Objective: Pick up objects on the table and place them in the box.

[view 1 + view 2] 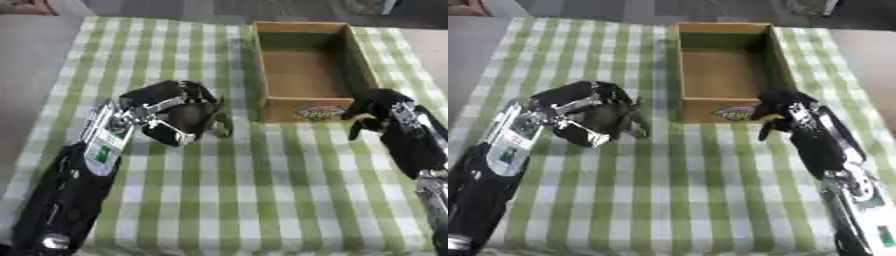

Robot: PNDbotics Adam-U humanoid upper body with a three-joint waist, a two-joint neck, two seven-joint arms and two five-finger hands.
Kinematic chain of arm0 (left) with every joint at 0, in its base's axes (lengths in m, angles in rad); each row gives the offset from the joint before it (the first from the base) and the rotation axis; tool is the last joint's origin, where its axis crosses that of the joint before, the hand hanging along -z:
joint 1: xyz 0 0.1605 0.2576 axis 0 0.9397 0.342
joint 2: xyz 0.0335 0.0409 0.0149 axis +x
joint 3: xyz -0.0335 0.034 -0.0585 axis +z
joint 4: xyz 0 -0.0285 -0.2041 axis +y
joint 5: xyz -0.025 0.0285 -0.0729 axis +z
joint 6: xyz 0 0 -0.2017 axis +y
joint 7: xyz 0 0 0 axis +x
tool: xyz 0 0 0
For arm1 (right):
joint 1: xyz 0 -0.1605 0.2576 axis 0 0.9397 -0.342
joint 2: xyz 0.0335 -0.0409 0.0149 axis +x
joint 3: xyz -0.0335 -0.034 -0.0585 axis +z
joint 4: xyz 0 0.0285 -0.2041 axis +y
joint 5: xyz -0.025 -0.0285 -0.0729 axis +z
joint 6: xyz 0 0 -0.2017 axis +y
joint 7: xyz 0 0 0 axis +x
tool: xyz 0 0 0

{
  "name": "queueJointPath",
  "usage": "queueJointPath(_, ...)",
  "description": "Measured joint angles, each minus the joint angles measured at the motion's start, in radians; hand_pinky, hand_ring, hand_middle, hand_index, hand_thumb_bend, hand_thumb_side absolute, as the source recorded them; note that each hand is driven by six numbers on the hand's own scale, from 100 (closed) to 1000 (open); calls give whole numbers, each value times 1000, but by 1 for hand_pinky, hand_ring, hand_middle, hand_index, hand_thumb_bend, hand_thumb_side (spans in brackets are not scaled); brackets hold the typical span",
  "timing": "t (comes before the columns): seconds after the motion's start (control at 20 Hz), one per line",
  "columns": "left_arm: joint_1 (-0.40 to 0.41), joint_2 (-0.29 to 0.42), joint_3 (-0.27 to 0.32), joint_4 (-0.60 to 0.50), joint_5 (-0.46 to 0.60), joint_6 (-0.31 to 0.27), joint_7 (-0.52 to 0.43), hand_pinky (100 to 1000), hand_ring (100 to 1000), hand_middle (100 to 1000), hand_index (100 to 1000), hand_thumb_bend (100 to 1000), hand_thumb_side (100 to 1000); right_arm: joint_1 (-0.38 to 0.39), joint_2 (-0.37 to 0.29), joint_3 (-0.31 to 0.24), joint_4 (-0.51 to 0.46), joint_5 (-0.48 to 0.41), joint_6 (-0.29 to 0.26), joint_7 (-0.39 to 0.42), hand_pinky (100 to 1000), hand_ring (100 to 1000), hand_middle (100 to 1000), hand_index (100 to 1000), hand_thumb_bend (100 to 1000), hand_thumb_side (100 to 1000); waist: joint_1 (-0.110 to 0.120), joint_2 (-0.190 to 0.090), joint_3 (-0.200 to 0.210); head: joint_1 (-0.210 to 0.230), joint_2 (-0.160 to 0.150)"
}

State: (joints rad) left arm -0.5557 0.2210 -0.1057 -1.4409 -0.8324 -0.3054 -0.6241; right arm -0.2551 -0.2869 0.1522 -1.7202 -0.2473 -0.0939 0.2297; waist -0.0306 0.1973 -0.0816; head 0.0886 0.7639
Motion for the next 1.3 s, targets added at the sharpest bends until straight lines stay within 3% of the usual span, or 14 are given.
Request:
queueJointPath(0.6,11,-5,6,9,-40,3,-3,671,698,756,863,256,164,0,0,0,3,0,0,0,384,617,557,705,100,744,6,-1,1,-4,0)
queueJointPath(1.0,15,-6,0,21,-84,-26,-6,539,543,612,780,265,158,0,0,0,6,0,0,0,384,617,556,705,100,745,10,-5,1,-5,0)
queueJointPath(1.3,15,-6,-2,32,-98,-26,27,404,396,477,662,100,188,0,0,0,6,0,1,0,384,616,556,705,100,747,10,-6,0,-5,0)
